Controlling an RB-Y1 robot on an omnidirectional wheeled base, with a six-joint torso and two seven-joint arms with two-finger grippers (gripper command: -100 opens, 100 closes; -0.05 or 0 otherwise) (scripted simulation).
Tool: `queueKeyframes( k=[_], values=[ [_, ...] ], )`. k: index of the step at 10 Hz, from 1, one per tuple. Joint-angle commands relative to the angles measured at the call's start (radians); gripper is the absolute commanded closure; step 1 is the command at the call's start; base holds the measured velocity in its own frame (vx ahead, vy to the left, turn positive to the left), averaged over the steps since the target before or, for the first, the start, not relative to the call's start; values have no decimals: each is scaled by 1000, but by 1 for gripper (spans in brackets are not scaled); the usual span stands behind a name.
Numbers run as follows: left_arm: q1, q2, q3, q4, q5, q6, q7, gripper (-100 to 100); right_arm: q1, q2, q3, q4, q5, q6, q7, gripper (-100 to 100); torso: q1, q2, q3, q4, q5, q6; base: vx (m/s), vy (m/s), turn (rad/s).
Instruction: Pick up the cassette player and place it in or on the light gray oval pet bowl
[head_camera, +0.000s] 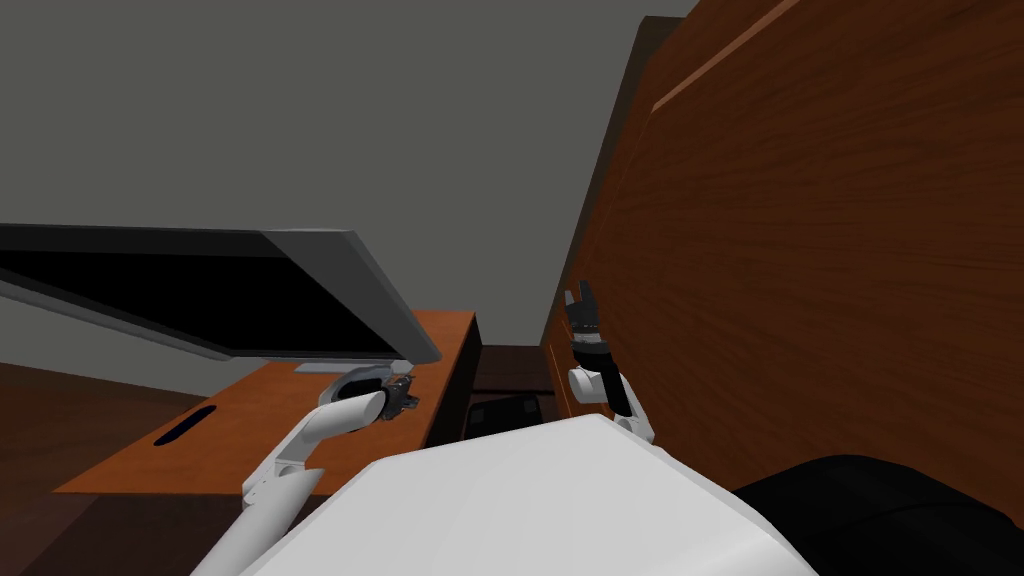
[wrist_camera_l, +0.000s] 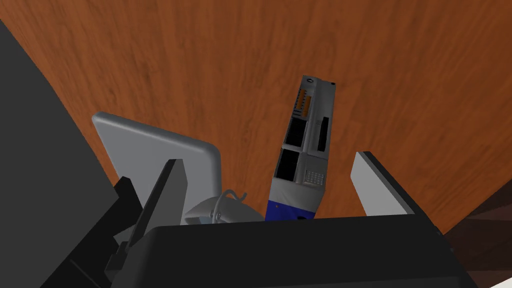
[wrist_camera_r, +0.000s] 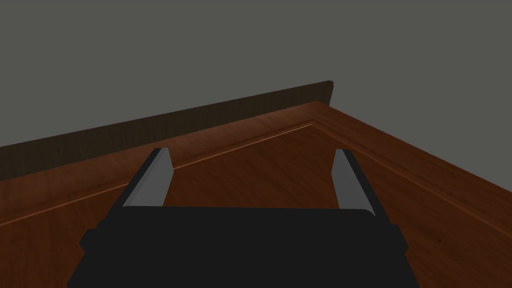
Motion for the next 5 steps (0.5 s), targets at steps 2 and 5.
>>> queueKeyframes(
  k=[2, 5],
  values=[
    [-8, 20, 4, 24, 24, 74, -17, -100, 0, 0, 0, 0, 0, 0, 0, 0, 0, 0, 0, 0, 0, 0, 29, 25, -42],
    [-17, 44, 6, 57, 49, 141, -37, -100, 0, 0, 0, 0, 0, 0, 0, 0, 0, 0, 0, 0, 0, 0, 32, 36, -54]
  ],
)
